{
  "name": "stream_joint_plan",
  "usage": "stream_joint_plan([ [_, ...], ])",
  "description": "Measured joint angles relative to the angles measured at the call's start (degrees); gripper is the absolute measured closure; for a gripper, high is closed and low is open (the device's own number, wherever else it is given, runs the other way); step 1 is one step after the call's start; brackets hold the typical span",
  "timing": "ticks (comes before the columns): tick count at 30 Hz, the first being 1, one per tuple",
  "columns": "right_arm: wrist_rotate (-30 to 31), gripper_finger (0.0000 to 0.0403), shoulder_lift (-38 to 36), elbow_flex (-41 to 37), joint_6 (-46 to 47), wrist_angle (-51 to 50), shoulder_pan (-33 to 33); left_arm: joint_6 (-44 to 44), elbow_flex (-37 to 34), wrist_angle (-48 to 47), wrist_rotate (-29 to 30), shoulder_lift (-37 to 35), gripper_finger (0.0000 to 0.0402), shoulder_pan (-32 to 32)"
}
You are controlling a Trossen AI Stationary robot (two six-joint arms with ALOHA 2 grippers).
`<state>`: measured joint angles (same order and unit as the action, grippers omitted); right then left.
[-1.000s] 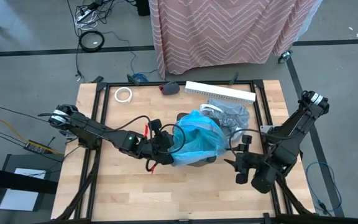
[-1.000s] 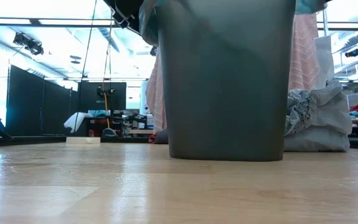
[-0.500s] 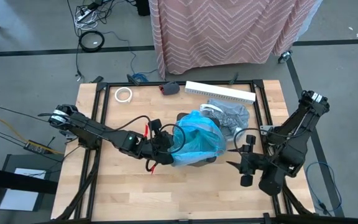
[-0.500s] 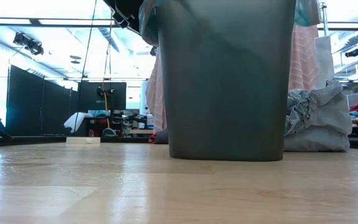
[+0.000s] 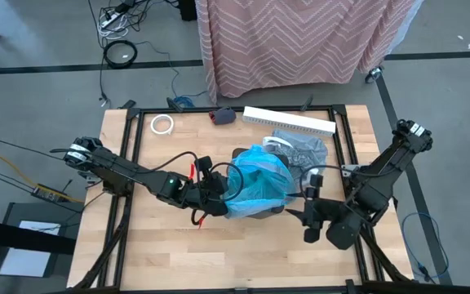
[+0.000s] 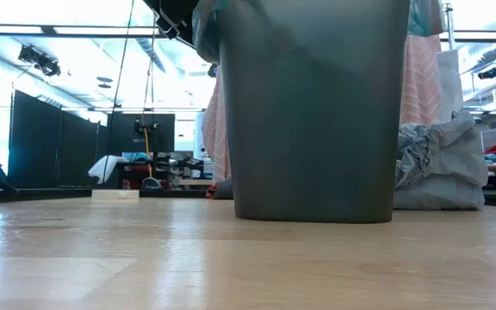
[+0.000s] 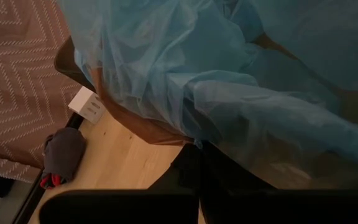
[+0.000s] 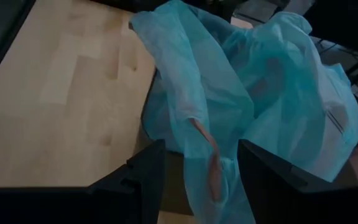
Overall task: Place trash/remove bag and relplace
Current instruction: Insert the new blue trash bag into the black trash bin
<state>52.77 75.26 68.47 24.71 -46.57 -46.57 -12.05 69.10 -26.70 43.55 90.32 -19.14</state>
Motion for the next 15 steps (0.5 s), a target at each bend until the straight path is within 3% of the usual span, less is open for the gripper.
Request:
stream_joint_plan([
  [10, -2.4, 0.0219, 0.4, 0.0, -0.6, 1.0, 3.6, 0.0, 0.0, 0.0, 0.0, 0.0, 0.0396, 0.0],
  [15, -4.6, 0.0255, 1.4, -0.1, -5.0, 3.8, 4.9, 0.0, 0.0, 0.0, -0.2, 0.0, 0.0396, 0.0],
])
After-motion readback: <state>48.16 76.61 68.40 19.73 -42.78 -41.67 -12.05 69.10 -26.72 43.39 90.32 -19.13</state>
